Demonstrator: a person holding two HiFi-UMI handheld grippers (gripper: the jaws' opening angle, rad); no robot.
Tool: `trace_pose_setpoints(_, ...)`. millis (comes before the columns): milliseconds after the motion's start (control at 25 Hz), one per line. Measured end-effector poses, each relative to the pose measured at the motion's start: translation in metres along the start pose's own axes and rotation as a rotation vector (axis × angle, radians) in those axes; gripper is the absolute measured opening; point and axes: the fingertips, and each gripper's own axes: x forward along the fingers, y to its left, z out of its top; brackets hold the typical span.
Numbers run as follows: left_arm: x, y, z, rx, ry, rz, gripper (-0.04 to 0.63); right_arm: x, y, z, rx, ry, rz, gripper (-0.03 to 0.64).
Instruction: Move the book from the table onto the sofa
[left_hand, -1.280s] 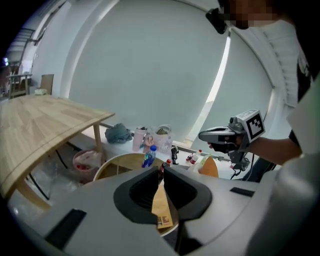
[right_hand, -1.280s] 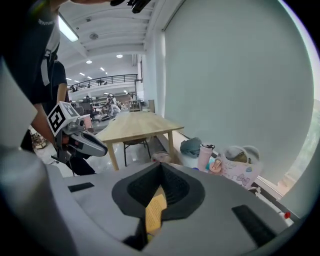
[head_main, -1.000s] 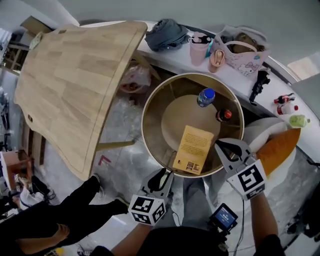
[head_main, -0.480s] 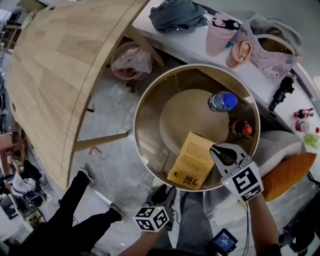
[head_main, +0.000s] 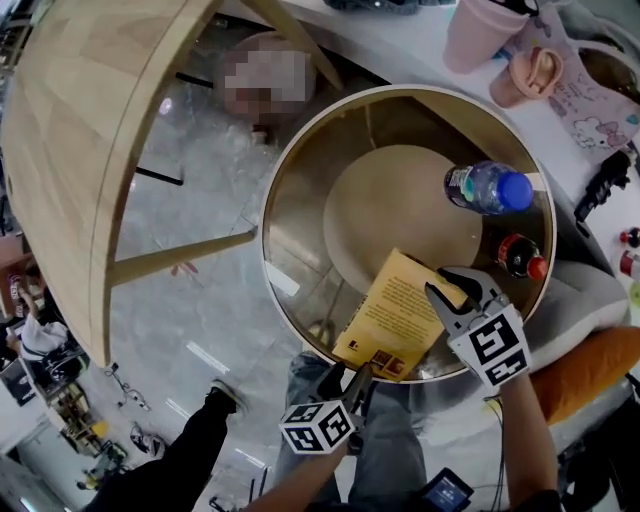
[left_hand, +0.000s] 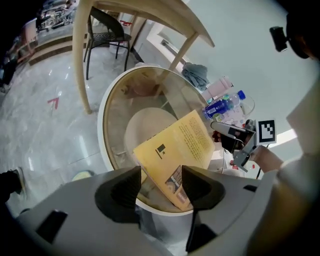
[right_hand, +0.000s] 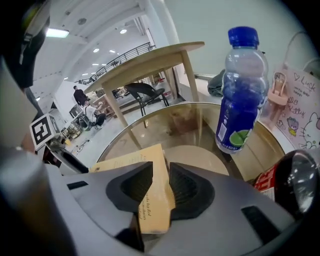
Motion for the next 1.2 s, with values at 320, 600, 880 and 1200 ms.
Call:
trace_pose_setpoints(320, 0.010, 0.018, -0.011, -0.109, 0.005, 0.062, 0.264, 0.016, 0.001, -0.015, 0.007, 0.039, 0.044, 0.123)
trace_pose_setpoints(600, 0.019, 0.011, 0.000, -0.060, 0.014, 0.054, 0.227, 0.015, -0.002, -0.023, 0.024, 0.074, 0.066, 0.103)
trace_pose_setpoints(880, 0.012, 0.014, 0.023, 0.025, -0.060, 0.085, 0.175, 0.012, -0.009, -0.033, 0.057, 0.135, 0.121, 0.100)
trace_pose_setpoints(1200, 0.007, 0.033, 0.079, 0.246, -0.091, 0.105, 0.166, 0.011, 0.007, -0.056, 0.255, 0.217, 0.249, 0.094)
